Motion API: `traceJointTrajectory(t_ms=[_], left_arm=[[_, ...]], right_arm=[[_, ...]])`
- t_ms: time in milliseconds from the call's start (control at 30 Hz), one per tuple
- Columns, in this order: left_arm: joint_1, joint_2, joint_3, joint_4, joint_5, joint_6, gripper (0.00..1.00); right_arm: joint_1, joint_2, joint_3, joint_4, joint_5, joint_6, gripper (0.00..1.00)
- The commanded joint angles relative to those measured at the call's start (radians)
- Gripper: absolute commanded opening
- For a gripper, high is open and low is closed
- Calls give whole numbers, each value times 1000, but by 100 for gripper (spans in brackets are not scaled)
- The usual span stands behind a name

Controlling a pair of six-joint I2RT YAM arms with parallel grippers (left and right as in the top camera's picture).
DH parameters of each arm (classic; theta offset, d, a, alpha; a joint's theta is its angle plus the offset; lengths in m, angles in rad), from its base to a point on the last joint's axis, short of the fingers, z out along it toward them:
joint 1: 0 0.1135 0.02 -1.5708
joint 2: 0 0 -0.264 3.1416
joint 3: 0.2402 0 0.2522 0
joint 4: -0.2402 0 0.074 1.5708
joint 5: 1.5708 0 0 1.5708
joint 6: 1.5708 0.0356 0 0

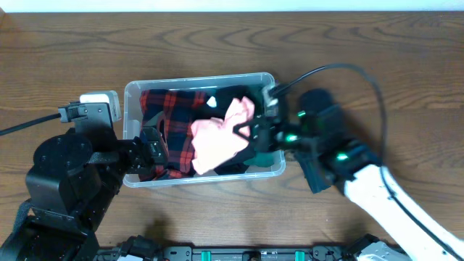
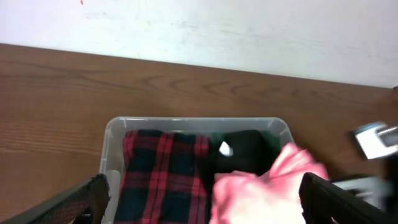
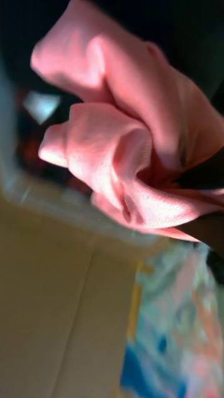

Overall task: Pack container
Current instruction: 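Place the pink shirt in the bin's lower right and release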

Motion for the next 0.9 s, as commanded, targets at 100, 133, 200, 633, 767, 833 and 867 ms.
traceJointTrajectory(t_ms=[100, 133, 200, 633, 767, 833, 867], left_arm=[[6, 0, 10, 0, -8, 13, 98], [6, 0, 10, 0, -8, 13, 98], [6, 0, 10, 0, -8, 13, 98], [6, 0, 10, 0, -8, 13, 98], [6, 0, 10, 0, -8, 13, 98], [6, 0, 10, 0, -8, 13, 98], [6, 0, 10, 0, -8, 13, 98]], right_arm=[[47, 73, -90, -39, 235, -120, 1], [47, 73, -95, -68, 248, -146, 1], [44, 66, -95, -124, 279, -184, 1], [47, -97, -81, -179, 231, -371, 48], [35, -223, -65, -180, 271, -370, 58], [8, -286, -64, -192, 326, -365, 61], [-15, -323, -64, -206, 367, -357, 63]])
